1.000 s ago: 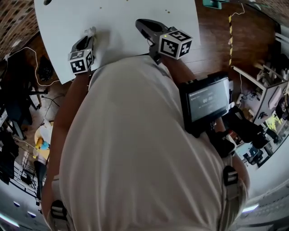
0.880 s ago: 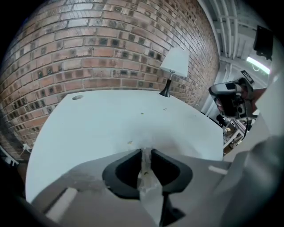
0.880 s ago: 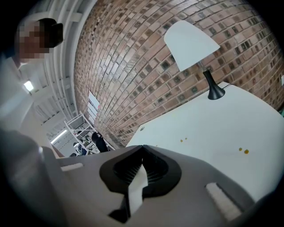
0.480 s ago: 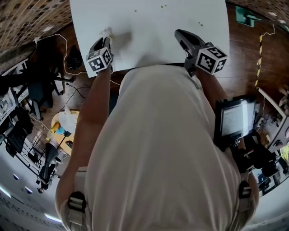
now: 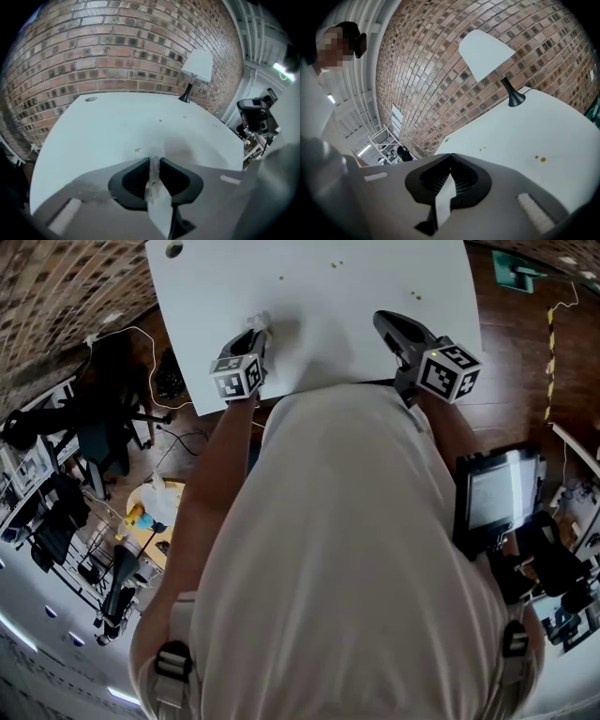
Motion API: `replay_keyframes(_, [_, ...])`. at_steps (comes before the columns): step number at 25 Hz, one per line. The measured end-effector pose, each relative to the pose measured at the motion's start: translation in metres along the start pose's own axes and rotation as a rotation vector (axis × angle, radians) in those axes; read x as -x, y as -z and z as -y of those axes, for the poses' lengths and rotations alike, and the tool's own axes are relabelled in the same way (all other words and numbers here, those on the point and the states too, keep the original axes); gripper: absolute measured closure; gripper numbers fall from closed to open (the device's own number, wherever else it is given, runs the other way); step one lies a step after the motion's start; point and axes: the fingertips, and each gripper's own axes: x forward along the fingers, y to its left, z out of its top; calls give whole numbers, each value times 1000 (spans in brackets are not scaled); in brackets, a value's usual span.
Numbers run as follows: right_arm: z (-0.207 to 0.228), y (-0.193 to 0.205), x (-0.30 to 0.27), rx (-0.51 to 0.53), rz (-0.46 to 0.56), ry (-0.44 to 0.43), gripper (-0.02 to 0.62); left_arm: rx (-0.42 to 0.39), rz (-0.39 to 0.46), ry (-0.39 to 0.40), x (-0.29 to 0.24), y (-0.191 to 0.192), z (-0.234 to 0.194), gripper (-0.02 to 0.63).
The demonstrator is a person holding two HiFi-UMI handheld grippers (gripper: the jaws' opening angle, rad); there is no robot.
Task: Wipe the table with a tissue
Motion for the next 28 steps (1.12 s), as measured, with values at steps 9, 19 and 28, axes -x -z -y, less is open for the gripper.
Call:
replay_keyframes(9, [13, -13, 9, -7, 12, 3, 588, 4, 64, -65, -10, -57, -20, 530])
replay_keyframes(19, [19, -13, 18, -36, 29, 64, 588, -57, 74, -82, -46, -108, -34, 529])
replay_keyframes(28, [11, -7, 20, -43, 54, 107, 588, -76, 48, -90, -57, -119, -49, 529])
